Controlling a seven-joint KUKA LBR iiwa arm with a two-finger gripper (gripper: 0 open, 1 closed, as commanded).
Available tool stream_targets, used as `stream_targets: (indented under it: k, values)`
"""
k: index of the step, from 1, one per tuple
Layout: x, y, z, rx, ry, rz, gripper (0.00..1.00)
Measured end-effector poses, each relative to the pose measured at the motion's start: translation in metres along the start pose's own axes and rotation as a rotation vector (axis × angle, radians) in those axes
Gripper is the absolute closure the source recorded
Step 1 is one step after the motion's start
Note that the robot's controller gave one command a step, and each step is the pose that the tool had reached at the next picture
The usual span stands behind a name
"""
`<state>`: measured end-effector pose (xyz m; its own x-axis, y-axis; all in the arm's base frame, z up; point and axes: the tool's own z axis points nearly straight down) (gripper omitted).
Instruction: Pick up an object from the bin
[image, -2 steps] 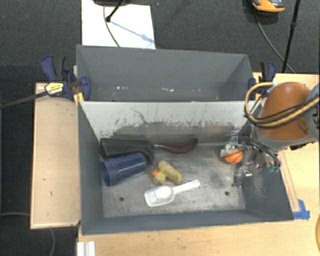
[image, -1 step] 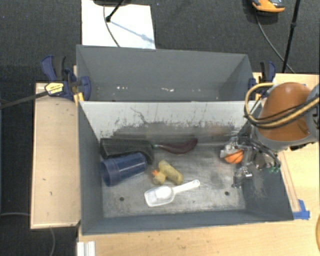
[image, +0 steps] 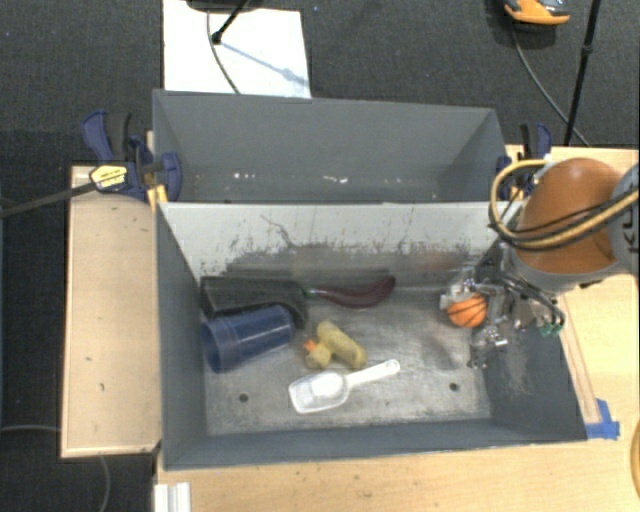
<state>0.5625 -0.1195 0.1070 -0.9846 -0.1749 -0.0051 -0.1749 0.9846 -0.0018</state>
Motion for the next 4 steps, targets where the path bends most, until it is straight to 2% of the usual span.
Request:
stream_targets:
  k: [1, 2, 3, 4]
  values:
    - [-0.024, -0.014, 0.020, -0.004, -0.004, -0.064, 0.00]
    - [-0.024, -0.024, 0.031, -0.002, 0.000, -0.052, 0.00]
    - [-0.022, -0.037, -0.005, 0.000, -0.003, -0.082, 1.00]
    - [-0.022, -0.037, -0.005, 0.000, -0.003, -0.081, 1.00]
